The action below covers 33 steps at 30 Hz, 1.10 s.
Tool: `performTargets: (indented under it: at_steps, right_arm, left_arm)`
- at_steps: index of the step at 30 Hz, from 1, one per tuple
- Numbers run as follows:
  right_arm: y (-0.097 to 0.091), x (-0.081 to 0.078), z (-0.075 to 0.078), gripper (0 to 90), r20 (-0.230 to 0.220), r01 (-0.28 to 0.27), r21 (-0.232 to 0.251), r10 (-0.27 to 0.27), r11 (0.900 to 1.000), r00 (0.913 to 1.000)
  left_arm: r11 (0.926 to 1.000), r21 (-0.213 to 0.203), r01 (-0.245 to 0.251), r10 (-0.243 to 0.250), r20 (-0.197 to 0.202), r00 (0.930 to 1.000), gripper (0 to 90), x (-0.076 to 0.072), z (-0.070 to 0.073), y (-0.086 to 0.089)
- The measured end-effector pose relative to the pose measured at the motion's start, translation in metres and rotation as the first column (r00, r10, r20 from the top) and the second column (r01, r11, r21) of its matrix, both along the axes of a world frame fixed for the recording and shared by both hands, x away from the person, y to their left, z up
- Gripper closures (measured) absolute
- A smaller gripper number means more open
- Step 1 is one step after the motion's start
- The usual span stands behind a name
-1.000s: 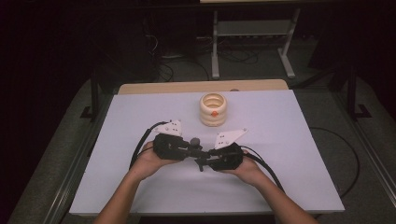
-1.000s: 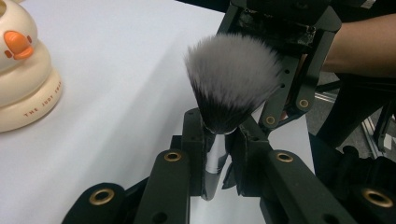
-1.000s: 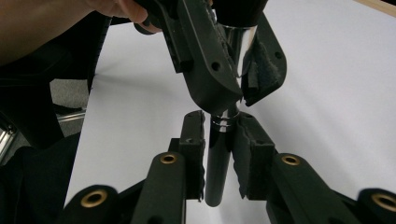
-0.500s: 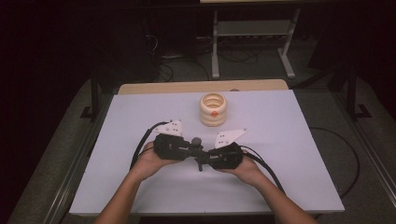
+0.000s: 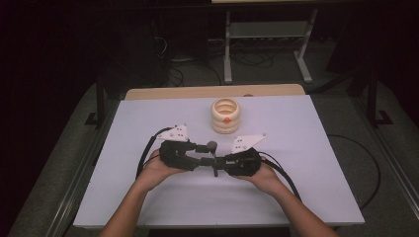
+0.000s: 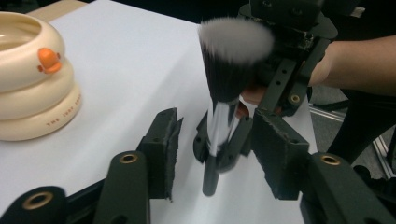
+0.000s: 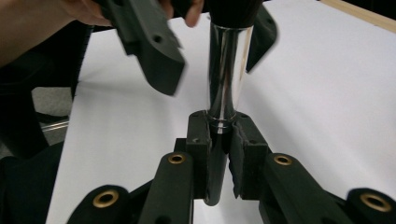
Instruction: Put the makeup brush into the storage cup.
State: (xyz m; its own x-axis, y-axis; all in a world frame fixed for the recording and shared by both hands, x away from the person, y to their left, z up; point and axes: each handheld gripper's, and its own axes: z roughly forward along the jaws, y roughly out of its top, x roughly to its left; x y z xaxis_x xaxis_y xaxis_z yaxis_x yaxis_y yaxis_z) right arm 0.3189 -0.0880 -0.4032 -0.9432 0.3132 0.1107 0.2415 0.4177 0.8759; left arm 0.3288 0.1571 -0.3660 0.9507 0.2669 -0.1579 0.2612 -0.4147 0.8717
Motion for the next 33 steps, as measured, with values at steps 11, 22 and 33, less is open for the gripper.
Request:
performTargets:
  at_steps: [11, 22, 33]
  right_arm:
    - [-0.011, 0.002, 0.005, 78.0, 0.010, 0.044, -0.004, -0.044, 0.9990, 0.9990]
    - [-0.017, 0.003, 0.009, 78.0, 0.013, 0.072, -0.017, -0.072, 0.9972, 0.9973]
    - [-0.022, 0.005, 0.011, 78.0, 0.013, 0.100, -0.014, -0.099, 0.9949, 0.9950]
  left_arm:
    - [0.9974, -0.012, -0.071, 0.071, 0.028, 0.9971, 35.9, -0.003, -0.002, 0.013]
    - [0.9883, -0.016, -0.152, 0.152, 0.045, 0.9873, 24.0, -0.009, -0.012, 0.033]
    - [0.9747, -0.031, -0.221, 0.223, 0.049, 0.9737, 14.3, -0.022, -0.023, 0.062]
